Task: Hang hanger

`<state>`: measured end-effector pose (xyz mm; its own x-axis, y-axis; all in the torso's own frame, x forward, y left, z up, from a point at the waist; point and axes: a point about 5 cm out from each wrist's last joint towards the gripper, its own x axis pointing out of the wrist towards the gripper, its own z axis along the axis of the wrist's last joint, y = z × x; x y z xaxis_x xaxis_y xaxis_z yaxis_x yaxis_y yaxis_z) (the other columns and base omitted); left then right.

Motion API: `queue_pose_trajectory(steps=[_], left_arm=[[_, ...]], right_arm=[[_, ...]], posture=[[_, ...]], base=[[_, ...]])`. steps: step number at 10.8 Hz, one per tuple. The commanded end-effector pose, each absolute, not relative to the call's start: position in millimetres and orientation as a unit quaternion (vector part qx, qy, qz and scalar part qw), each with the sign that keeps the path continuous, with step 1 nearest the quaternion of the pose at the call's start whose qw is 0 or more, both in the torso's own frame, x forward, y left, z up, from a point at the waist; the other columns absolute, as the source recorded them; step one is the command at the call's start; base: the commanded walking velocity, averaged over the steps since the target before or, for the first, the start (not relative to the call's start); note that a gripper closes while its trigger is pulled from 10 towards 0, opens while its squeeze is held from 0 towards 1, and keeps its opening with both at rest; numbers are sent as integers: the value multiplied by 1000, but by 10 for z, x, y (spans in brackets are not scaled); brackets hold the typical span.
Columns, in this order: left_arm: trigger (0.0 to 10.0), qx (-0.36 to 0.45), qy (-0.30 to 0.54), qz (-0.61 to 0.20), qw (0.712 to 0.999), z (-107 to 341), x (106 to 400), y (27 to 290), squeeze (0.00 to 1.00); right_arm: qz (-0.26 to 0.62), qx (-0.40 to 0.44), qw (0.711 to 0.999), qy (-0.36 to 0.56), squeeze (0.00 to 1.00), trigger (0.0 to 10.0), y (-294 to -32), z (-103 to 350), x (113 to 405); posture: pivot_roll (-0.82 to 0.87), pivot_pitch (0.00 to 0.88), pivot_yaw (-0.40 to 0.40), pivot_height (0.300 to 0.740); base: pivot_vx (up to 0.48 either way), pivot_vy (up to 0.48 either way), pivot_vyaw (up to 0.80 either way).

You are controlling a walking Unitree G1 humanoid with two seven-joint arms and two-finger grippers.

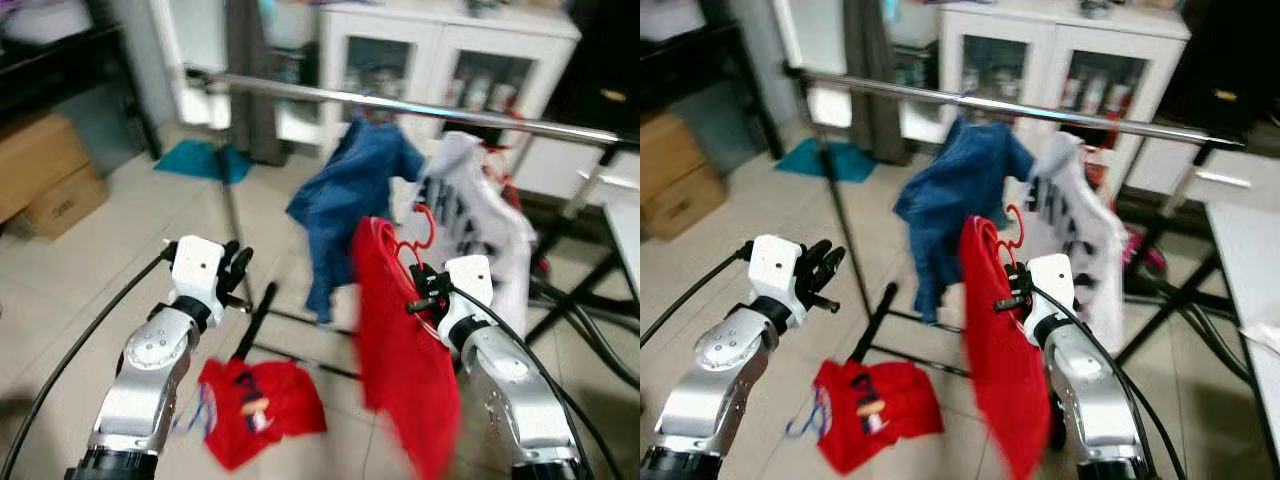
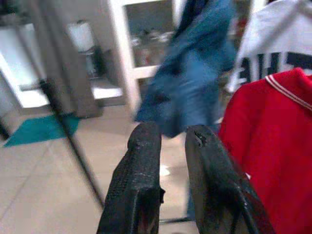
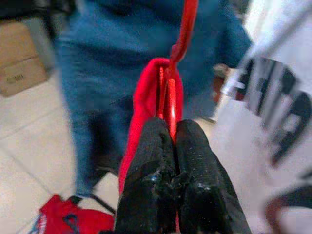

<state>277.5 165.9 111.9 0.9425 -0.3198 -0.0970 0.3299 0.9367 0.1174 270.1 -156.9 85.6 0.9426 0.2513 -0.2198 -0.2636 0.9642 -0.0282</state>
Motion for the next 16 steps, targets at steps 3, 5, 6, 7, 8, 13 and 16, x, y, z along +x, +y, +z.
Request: queue_pose_trajectory(steps=[3, 5, 6, 7, 8, 13, 16], left_arm=[[10000, 64, 32, -187, 980, 1127, 2767, 1566, 0], [10000, 62, 26, -230, 971, 1142, 2724, 1525, 0], [10000, 67, 23, -273, 959, 1157, 2678, 1486, 0], [10000, 70, 26, -292, 953, 1159, 2657, 1474, 0], [10000, 79, 30, -305, 949, 1158, 2647, 1472, 0], [10000, 95, 36, -404, 909, 1324, 2671, 1415, 0], [10000, 97, 49, -437, 893, 1369, 2672, 1392, 0]], right_arm=[[91, -48, 990, 92, 0, 10000, -1698, 961, 2786], [79, -56, 993, 60, 0, 10000, -1731, 1121, 2850], [74, -50, 996, 31, 0, 10000, -1710, 1258, 2888], [68, -46, 996, 17, 0, 10000, -1702, 1329, 2911], [54, -42, 998, 0, 0, 10000, -1710, 1418, 2944], [31, -64, 997, 11, 0, 10000, -1715, 1668, 3504], [65, -114, 990, 57, 0, 10000, -1563, 1815, 3933]], posture=[[-16, 0, 0, 740], [-16, 0, -2, 740], [-16, 0, -2, 740], [-16, 0, -1, 740], [-15, 0, -1, 740], [-15, 0, 24, 740], [-5, 0, 23, 740]], base=[[364, 0, 0], [184, 0, 0], [0, 0, 0], [0, 0, 0], [0, 0, 0], [0, 0, 0], [0, 0, 0]])
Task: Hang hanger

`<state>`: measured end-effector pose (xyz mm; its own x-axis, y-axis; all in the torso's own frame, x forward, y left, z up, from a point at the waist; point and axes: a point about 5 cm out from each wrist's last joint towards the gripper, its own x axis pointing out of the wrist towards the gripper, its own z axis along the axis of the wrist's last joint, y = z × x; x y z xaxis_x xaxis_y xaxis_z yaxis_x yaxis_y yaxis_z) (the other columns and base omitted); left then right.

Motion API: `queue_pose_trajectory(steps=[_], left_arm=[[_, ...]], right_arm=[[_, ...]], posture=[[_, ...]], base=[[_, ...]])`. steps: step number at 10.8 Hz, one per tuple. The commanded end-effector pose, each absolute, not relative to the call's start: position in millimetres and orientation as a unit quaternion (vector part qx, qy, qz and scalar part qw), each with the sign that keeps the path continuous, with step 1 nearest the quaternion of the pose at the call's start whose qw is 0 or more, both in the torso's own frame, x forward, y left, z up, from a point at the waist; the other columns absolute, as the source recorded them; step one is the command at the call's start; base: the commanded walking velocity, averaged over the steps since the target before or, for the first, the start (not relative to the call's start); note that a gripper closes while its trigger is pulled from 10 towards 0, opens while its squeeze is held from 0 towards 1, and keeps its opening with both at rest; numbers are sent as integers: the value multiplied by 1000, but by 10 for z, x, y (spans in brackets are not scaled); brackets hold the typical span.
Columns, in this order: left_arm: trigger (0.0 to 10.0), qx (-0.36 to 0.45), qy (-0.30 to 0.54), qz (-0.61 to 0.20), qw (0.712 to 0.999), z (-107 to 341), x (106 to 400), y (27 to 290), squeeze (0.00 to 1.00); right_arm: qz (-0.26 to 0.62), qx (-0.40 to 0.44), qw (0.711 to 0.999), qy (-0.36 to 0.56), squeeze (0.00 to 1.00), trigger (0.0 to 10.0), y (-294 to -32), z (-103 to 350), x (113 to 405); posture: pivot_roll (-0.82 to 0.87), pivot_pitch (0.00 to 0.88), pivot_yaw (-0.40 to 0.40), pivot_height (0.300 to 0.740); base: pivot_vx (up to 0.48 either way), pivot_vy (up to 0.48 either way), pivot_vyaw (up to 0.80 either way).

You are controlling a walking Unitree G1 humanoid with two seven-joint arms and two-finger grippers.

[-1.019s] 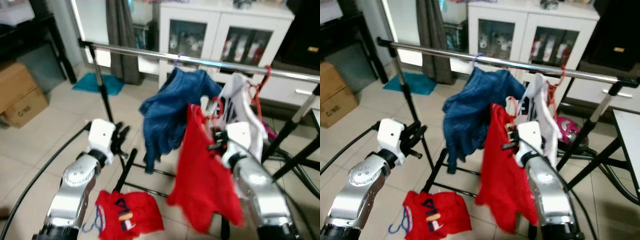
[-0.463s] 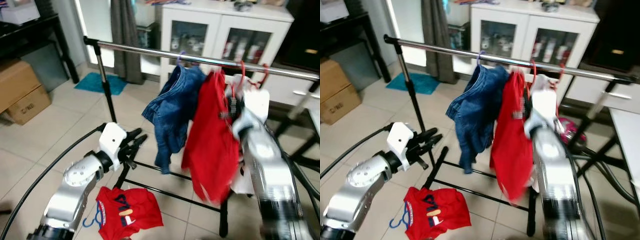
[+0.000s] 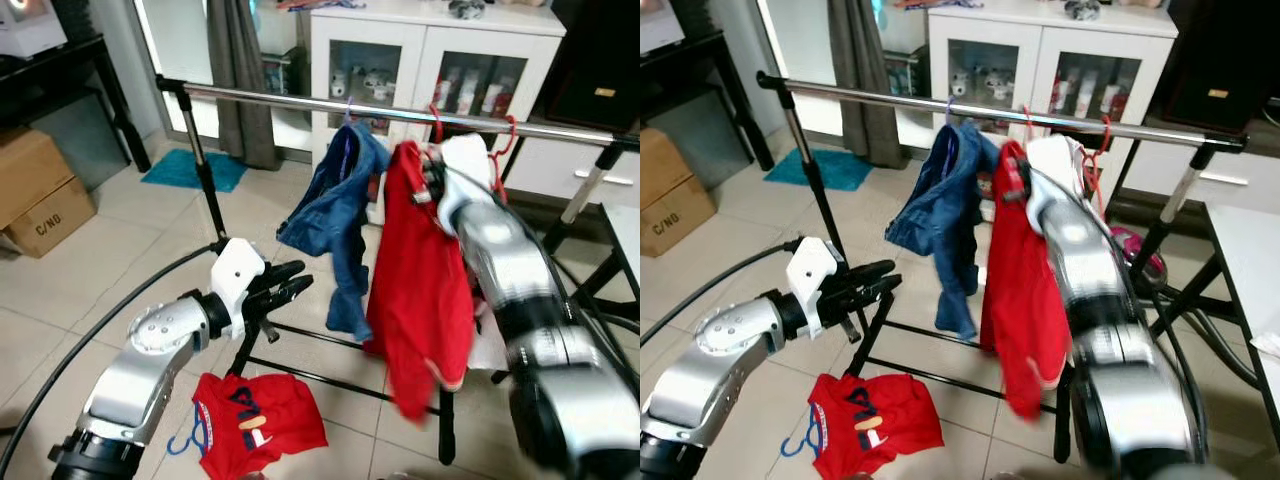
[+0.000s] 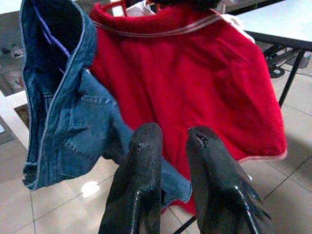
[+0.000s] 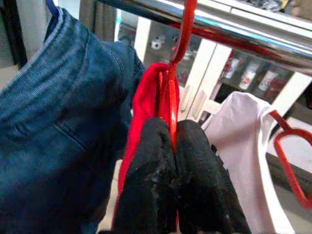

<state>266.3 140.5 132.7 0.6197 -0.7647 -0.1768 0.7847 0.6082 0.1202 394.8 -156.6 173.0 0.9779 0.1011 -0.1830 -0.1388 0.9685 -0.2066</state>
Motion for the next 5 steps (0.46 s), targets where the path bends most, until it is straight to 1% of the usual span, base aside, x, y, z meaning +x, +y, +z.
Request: queue_pose_trajectory(steps=[1, 3, 5], left_arm=[[10000, 98, 48, -437, 893, 1387, 2677, 1401, 0], [10000, 100, 53, -437, 892, 1398, 2662, 1444, 0], [10000, 103, 62, -439, 890, 1397, 2653, 1469, 0]], right_arm=[[56, -108, 991, 56, 0, 10000, -1539, 1904, 4019], [44, -96, 991, 76, 0, 10000, -1520, 1999, 4140], [44, -92, 989, 109, 0, 10000, -1465, 2035, 4188]], posture=[[-1, 0, 20, 740], [9, 0, 18, 740], [13, 0, 22, 740]], base=[[0, 0, 0], [0, 0, 0], [0, 0, 0]])
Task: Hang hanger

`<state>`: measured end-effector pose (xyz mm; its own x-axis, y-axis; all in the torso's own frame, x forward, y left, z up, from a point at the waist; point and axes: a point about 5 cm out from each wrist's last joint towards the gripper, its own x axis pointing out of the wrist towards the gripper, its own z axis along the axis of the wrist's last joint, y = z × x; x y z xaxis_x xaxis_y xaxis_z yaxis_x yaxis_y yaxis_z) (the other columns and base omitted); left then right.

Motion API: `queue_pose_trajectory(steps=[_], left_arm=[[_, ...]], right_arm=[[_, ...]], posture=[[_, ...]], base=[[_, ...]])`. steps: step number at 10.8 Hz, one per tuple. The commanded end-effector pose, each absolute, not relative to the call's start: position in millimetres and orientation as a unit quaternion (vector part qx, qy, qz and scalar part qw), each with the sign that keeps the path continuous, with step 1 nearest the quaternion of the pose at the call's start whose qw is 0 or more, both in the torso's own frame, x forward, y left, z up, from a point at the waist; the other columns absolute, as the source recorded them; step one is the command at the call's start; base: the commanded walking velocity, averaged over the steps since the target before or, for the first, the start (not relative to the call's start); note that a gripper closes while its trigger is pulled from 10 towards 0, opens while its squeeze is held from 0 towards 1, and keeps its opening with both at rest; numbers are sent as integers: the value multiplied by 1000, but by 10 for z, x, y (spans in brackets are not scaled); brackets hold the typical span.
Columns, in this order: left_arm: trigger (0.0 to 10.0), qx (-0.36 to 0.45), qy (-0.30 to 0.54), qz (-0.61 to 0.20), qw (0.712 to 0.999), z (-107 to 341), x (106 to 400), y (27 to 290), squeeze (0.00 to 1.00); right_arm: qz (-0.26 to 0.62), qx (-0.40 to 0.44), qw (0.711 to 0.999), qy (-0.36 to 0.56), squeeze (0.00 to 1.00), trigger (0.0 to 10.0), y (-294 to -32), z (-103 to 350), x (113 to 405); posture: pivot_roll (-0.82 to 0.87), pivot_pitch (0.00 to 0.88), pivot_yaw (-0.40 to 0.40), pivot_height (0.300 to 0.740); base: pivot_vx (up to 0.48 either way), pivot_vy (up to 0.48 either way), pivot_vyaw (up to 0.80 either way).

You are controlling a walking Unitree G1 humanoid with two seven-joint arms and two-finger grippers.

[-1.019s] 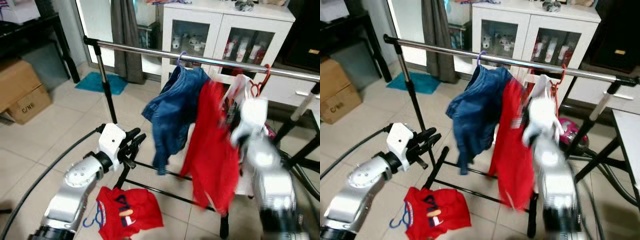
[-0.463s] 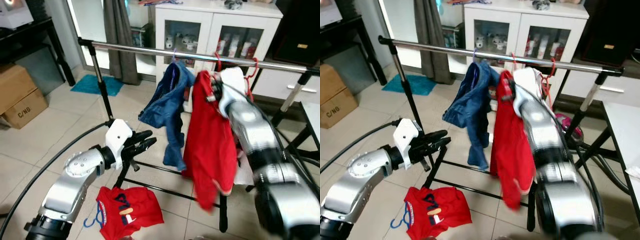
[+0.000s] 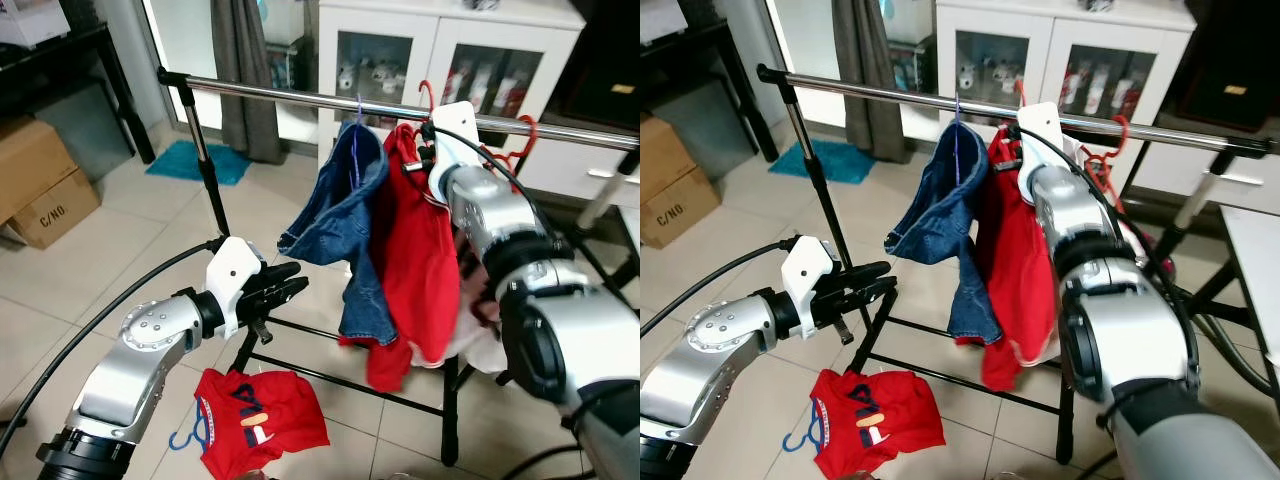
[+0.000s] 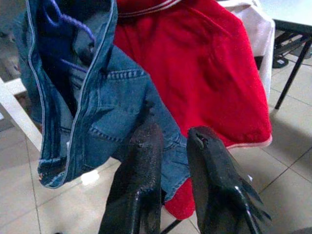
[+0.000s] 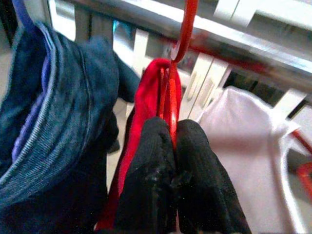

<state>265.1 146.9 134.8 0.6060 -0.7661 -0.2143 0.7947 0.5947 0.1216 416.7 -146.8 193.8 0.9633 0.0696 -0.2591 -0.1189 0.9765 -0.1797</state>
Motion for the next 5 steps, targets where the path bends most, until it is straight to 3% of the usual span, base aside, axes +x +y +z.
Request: queue_pose_trajectory(steps=[1, 5], left_arm=[[10000, 105, 66, -442, 889, 1399, 2647, 1478, 0], [10000, 111, 92, -451, 881, 1375, 2554, 1542, 0]], right_arm=[[55, -87, 986, 130, 0, 10000, -1419, 2011, 4190], [51, -77, 980, 176, 0, 10000, -1407, 1852, 4156]], posture=[[18, 13, 24, 740], [39, 101, 16, 740]], base=[[0, 0, 0], [0, 0, 0]])
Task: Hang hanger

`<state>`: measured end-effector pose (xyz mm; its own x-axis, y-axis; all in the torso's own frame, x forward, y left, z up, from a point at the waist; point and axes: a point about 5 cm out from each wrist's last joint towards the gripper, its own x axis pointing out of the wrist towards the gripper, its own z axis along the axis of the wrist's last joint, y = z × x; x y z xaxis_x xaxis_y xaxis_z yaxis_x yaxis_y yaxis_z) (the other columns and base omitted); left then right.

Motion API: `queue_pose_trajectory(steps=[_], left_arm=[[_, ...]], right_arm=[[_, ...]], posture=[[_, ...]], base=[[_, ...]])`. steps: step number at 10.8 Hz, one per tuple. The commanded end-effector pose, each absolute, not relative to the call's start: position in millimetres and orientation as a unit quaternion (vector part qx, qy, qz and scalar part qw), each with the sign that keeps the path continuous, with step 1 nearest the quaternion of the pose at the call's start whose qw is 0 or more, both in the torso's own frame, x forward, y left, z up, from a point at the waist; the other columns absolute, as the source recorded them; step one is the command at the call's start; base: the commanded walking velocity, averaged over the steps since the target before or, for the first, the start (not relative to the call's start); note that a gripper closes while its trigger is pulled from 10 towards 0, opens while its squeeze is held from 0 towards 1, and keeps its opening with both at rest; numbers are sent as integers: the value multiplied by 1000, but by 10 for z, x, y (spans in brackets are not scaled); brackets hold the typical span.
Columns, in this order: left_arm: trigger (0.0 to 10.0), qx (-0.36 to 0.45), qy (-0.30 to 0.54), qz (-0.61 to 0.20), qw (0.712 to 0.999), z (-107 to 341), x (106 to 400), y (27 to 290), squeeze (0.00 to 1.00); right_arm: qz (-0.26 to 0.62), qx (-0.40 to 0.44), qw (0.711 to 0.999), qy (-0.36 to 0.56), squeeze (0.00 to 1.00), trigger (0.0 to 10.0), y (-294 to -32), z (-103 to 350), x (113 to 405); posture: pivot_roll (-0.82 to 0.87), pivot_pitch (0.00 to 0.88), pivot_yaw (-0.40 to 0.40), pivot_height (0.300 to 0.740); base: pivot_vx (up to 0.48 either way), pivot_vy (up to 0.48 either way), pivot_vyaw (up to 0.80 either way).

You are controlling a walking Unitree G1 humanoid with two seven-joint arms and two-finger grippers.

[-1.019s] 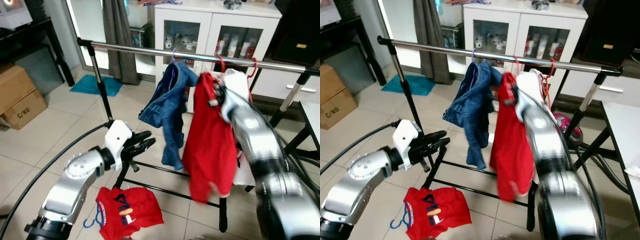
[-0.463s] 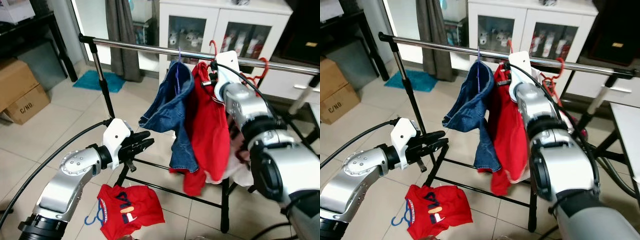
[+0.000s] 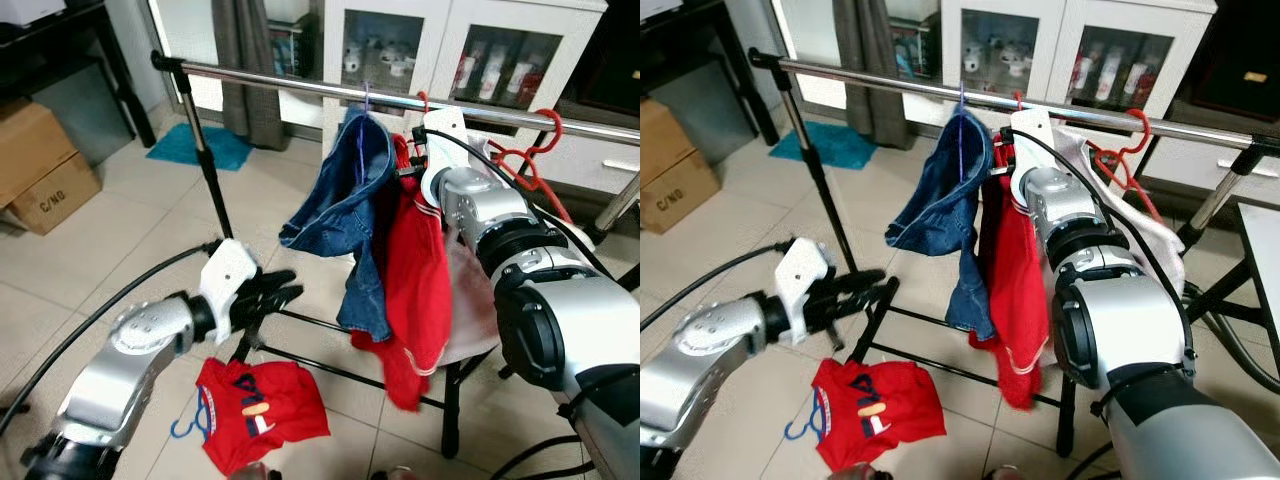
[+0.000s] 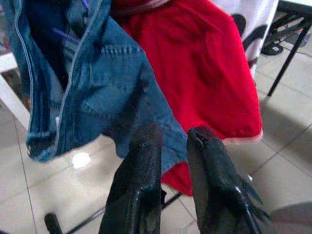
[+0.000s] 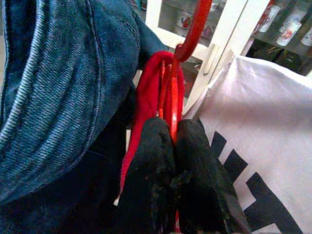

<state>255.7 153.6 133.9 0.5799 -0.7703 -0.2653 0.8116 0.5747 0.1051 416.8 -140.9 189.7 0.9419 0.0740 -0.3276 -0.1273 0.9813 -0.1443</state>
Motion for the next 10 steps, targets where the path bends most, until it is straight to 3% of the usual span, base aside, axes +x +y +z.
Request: queue_pose_trajectory(steps=[1, 2, 3, 7, 10], left_arm=[[10000, 111, 94, -451, 880, 1375, 2548, 1547, 0], [10000, 110, 95, -449, 882, 1379, 2536, 1553, 0], [10000, 109, 91, -443, 885, 1385, 2537, 1556, 0], [10000, 87, 74, -364, 924, 1406, 2581, 1686, 0], [10000, 66, 51, -262, 961, 1375, 2667, 1720, 0]], right_arm=[[51, -76, 980, 175, 0, 10000, -1417, 1837, 4152], [60, -67, 983, 161, 0, 10000, -1422, 1846, 4155], [64, -43, 988, 131, 1000, 10000, -1452, 1901, 4168], [109, -2, 994, 1, 1000, 10000, -1636, 2095, 4125], [180, 46, 979, -89, 1000, 10000, -1776, 2013, 3562]], posture=[[39, 101, 16, 740], [38, 107, 17, 740], [38, 103, 20, 740], [28, 57, 22, 740], [8, 21, 39, 740]], base=[[0, 0, 0], [0, 0, 0], [0, 0, 0], [0, 0, 0], [0, 0, 0]])
